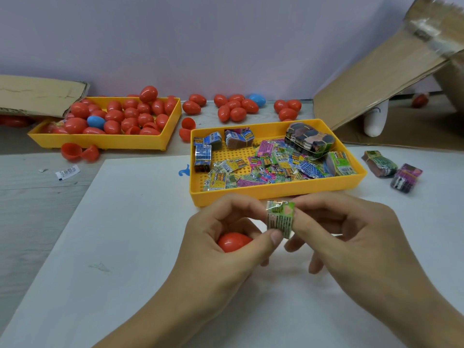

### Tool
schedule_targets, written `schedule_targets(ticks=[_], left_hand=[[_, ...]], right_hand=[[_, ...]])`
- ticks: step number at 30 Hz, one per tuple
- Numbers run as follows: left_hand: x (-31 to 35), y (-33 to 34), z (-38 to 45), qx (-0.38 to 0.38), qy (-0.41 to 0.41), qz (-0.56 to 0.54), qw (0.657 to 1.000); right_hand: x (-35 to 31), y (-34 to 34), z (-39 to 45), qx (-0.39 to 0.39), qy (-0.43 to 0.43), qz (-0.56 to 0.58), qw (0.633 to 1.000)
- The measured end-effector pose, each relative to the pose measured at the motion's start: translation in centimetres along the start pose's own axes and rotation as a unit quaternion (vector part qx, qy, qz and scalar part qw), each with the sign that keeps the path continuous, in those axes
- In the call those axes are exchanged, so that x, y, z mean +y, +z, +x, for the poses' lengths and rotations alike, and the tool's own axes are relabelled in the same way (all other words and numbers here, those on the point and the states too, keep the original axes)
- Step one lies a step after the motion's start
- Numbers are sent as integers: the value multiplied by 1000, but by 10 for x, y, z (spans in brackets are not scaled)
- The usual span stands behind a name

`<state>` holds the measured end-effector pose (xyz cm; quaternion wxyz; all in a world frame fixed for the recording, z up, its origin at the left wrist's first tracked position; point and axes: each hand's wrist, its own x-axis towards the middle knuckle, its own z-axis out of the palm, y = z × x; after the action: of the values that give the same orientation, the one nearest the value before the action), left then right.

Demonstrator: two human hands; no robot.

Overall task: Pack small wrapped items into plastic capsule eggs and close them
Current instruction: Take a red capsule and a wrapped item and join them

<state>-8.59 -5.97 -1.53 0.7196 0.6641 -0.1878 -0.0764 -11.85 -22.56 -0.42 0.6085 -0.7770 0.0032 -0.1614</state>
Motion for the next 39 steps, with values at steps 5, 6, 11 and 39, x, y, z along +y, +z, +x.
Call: schedule_targets(ticks=[5, 6, 11, 39], left_hand=[[2, -2, 2, -27, -49, -59, 997], [2, -4, 2, -24, -64, -72, 995], [-2, -3, 4, 7, -49, -58, 997], [-7, -3, 5, 64, 58, -44, 995]], right_hand=[[-1, 0, 0, -16, -56, -17, 998], [-1, 1, -1, -26, -77, -42, 996], [5, 3, -4, -3, -75, -42, 996], [4, -3, -3, 29, -159, -89, 983]])
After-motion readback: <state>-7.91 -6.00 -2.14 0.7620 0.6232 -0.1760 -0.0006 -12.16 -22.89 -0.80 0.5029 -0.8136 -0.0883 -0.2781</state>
